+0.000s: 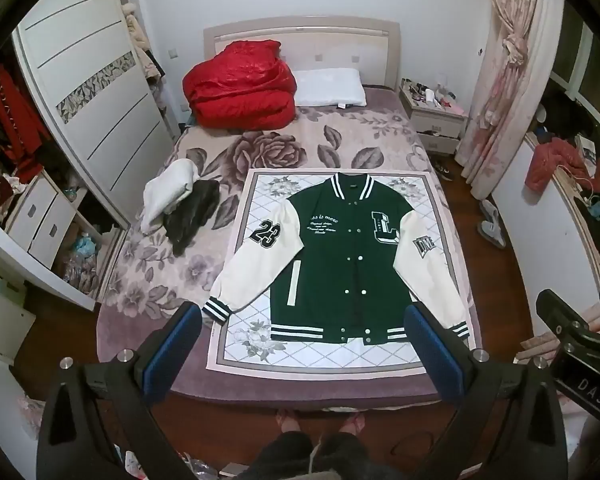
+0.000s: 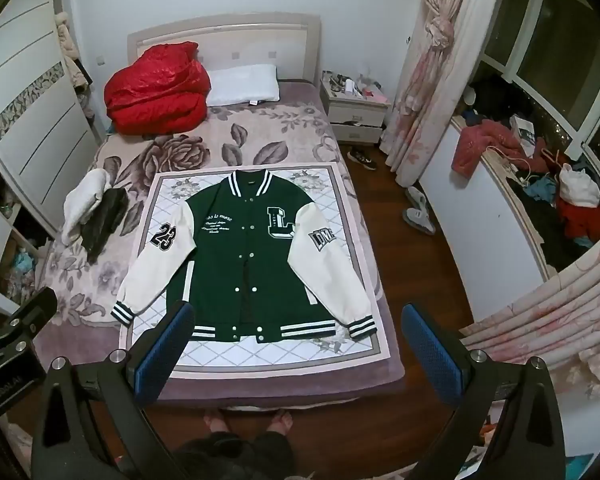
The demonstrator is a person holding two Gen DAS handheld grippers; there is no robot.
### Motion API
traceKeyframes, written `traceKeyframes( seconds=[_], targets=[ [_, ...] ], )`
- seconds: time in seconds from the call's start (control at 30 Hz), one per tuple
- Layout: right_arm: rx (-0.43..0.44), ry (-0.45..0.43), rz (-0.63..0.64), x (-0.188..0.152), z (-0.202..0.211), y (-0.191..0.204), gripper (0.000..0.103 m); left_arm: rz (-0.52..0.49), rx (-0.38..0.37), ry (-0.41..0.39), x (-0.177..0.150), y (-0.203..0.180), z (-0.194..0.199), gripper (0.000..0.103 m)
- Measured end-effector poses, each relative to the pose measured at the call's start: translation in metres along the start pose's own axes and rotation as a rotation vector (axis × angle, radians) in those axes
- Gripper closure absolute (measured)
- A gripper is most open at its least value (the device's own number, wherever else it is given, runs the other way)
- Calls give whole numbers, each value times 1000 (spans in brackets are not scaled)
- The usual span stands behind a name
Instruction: Fold large clothes
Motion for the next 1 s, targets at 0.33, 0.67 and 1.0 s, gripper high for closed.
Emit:
traceKeyframes(
  seconds=[0.33, 0.67, 1.0],
  targets=[
    [-15, -7, 7, 1, 3, 1, 0, 3, -5, -1, 0, 0, 0, 0],
    [-16, -11, 8, 2, 3, -2, 0, 5, -11, -2, 0, 0, 0, 0],
    [-12, -10, 7, 4, 3, -3, 0, 6, -12, -1, 0, 0, 0, 0]
  ],
)
Point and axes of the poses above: each gripper's, at about its wrist camera, not at the fingertips, and z roughly against the way its jaws point, y to its left, x to its top, the point moved 1 cm from there along -z, roughly the way its jaws point, and after that the axes turned 2 degrees about y, right-handed, at the moved point
